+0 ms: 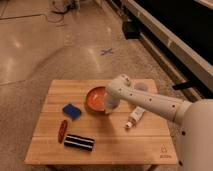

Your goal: Pick up the ceramic bowl

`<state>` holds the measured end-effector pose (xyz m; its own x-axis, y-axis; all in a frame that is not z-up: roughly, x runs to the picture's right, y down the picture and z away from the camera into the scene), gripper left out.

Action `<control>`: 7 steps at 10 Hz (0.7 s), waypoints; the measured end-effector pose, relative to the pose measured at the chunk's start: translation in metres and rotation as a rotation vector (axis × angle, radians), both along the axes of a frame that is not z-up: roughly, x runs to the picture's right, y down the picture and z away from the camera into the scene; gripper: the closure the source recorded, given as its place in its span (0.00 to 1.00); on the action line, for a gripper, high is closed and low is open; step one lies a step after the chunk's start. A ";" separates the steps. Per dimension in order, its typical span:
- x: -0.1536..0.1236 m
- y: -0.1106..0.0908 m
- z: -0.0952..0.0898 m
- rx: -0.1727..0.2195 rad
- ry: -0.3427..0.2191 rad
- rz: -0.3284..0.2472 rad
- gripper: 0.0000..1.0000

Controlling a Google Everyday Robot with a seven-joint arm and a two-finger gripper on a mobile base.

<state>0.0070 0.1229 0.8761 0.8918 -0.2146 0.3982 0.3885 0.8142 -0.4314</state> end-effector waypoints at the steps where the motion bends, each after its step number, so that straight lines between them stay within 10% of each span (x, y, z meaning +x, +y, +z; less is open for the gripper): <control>1: 0.000 -0.002 -0.004 0.005 -0.008 0.003 1.00; 7: 0.002 -0.046 -0.073 0.093 -0.150 0.070 1.00</control>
<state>0.0091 0.0769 0.8028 0.8380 -0.1963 0.5091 0.3840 0.8751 -0.2946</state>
